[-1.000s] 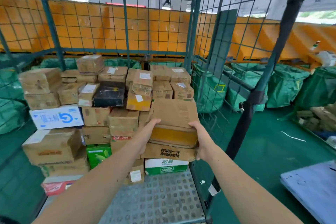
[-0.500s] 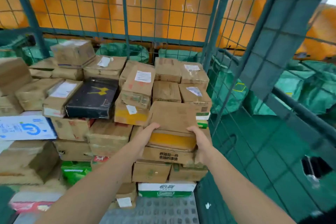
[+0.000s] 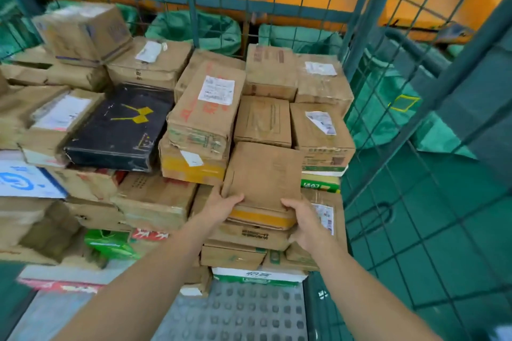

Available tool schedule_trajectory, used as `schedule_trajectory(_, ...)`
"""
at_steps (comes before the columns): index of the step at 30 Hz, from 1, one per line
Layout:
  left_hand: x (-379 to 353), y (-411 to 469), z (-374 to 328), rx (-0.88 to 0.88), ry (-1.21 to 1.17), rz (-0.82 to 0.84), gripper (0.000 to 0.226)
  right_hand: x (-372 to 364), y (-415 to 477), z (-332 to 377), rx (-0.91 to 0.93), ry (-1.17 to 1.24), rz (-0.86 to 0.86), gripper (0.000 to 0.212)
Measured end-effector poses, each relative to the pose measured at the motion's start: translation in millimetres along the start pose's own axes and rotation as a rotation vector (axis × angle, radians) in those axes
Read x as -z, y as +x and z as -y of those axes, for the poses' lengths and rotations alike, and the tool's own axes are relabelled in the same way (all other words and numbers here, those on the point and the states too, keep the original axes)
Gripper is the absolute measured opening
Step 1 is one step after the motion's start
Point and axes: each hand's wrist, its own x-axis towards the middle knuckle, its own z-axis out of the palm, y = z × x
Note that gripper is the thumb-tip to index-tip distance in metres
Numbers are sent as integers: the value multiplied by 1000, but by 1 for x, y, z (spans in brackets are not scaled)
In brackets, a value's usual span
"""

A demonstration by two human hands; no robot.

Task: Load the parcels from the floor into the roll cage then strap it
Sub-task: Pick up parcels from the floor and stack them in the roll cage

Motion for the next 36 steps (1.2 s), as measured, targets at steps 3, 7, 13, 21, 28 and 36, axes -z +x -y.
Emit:
schedule_trajectory(3, -3, 7, -3, -12, 18, -20, 83, 0, 6, 3, -9, -33, -16, 50)
schedule_trajectory(7, 2, 8, -6, -11, 57, -2, 82, 0, -1, 9, -53, -119, -11, 56)
schedule_trajectory(13, 5, -3, -9, -32, 79, -8, 79, 2, -8, -4, 35, -117, -89, 104)
schedule_trajectory(21, 11, -29, -15, -207, 201, 63, 85, -9, -89, -29, 122, -28, -287, 86)
schedule_trajectory(28, 12, -107, 2, -659, 553, 122, 84, -27, -191, -108, 260, 289, -600, 74)
schedule_trajectory(36, -20, -233, 75, -556, 453, 867, 53, -27, -317, -221, 310, 530, -1007, 71)
